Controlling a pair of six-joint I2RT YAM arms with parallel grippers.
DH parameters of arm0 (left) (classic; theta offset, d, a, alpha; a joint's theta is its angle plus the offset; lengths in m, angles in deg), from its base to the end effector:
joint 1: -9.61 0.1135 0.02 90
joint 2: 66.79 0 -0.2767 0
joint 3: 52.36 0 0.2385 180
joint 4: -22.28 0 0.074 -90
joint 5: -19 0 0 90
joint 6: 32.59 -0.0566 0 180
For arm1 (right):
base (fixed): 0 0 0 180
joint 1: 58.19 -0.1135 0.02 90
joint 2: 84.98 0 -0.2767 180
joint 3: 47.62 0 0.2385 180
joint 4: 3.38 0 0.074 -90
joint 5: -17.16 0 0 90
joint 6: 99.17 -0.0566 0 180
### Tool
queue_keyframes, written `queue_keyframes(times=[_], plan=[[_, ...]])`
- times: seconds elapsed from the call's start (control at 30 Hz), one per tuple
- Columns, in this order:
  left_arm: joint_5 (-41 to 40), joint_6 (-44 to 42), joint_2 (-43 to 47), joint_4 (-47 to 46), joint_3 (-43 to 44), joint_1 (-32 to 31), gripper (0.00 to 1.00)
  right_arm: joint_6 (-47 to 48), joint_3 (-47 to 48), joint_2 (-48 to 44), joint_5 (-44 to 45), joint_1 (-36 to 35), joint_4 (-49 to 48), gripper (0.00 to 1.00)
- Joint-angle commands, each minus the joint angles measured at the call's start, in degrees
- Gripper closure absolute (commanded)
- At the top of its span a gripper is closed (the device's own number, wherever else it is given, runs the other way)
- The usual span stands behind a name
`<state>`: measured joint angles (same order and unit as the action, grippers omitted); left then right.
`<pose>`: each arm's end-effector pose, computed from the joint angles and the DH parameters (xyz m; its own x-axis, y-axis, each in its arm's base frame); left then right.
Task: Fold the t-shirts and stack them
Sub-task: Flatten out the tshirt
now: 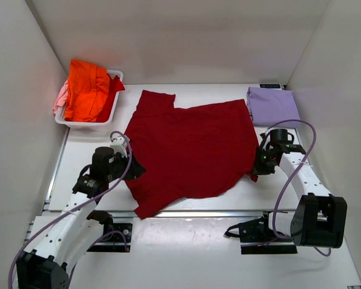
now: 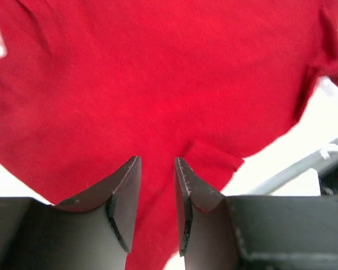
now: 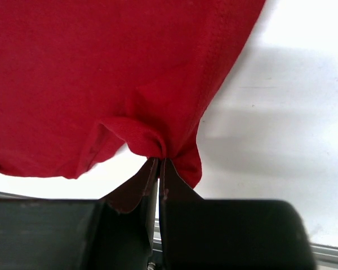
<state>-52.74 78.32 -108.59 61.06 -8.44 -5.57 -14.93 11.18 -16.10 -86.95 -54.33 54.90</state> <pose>0.1445 -0.0576 0.2305 -0.7136 -0.1576 -0.6826 0.2532 0.8505 -0.4611 0.2031 0.0001 0.2101 -0.9252 0.1600 -0.3442 0.0688 0.9625 0.2625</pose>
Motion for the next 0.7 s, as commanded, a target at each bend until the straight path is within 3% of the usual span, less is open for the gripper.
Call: queue_keyframes(times=[0.0,0.13,0.2,0.27,0.4,0.67], plan=[[-2.3,6.6,2.4,2.4,-1.2,-3.1,0.60,0.1,-0.5,0.7,1.6,0.2,-0.6,1.00],[-5.3,13.5,4.7,6.5,-5.5,-2.2,0.67,-0.8,-0.1,0.6,1.7,1.2,-1.3,1.00],[-10.8,16.7,5.8,8.5,-4.5,-7.4,0.65,-1.5,0.2,1.0,2.0,1.4,-1.7,1.00],[-13.2,17.9,6.6,11.2,-4.7,-7.0,0.64,-1.5,0.6,1.5,1.9,1.5,-1.8,1.00],[-10.6,18.6,7.3,13.9,-7.5,-5.0,0.60,-2.3,1.6,2.4,1.7,2.3,-2.0,1.00],[-17.9,21.5,-2.1,20.1,-5.4,-13.4,0.60,-2.9,2.7,4.2,-0.3,3.4,-4.0,1.00]])
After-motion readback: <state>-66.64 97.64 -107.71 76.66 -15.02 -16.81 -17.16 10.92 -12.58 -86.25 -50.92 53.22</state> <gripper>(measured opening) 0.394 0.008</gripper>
